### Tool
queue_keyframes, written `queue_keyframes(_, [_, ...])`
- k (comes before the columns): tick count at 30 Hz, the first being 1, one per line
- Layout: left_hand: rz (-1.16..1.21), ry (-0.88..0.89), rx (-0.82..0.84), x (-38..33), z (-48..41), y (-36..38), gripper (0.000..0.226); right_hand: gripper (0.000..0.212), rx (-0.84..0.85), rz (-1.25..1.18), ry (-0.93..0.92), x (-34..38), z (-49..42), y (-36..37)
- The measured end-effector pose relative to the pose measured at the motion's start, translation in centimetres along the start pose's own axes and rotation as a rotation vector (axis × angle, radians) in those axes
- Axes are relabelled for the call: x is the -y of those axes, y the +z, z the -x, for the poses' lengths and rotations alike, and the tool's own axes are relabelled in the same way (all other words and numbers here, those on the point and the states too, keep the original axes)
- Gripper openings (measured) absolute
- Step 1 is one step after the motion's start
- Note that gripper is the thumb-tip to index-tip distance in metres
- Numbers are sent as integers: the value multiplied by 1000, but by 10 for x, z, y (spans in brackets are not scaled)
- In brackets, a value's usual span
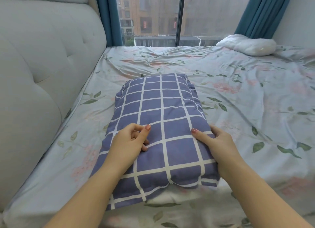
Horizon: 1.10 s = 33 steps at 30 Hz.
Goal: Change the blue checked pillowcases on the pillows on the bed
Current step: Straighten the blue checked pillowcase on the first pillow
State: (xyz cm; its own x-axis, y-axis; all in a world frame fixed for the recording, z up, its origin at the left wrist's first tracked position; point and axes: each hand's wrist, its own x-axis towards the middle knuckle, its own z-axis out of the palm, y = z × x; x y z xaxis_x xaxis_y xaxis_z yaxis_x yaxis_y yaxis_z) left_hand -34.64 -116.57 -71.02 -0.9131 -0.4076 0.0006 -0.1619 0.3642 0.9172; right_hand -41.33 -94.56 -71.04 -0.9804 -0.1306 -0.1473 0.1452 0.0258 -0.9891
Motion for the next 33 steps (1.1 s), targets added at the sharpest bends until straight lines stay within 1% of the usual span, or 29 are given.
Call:
queue_keyframes(2, [-29,21,-75,1,0,-2,33,39,12,-77,59,1,0,-2])
queue_keyframes(5, [-94,60,-123,2,-1,-10,48,41,27,-63,68,1,1,-3])
queue_keyframes(7, [-118,77,-102,1,1,-13,50,43,29,-31,30,2,3,-2])
queue_keyframes(10, [-183,176,-94,-6,16,-7,52,30,45,10,-51,8,8,2])
queue_keyframes(12, [-223,270,-61,-11,28,1,60,22,76,2,-105,12,12,7])
queue_keyframes(13, [-232,286,-26,-14,33,5,66,23,97,-32,-108,15,14,10])
queue_keyframes(15, [-235,288,33,-20,40,10,76,43,186,-163,-37,22,19,14])
queue_keyframes(17, [-201,284,69,-27,42,15,85,64,326,-277,14,27,23,18])
queue_keyframes(18, [-172,273,89,-29,43,18,90,69,381,-317,30,28,25,20])
queue_keyframes(20, [-148,252,107,-34,44,23,98,72,440,-359,77,26,28,25])
queue_keyframes(22, [-147,241,71,-36,44,26,102,76,503,-393,113,23,29,28])
queue_keyframes(24, [-86,215,-9,-35,43,28,98,83,583,-446,132,23,30,27])
queue_keyframes(26, [0,179,-81,-34,40,29,82,90,641,-525,152,23,30,27])
queue_keyframes(28, [55,146,-136,-33,37,29,63,92,688,-613,150,18,28,27])
queue_keyframes(31, [142,133,-192,-34,32,27,35,92,676,-609,134,10,25,25])
queue_keyframes(33, [181,131,-225,-32,27,27,31,94,640,-570,113,8,26,22])
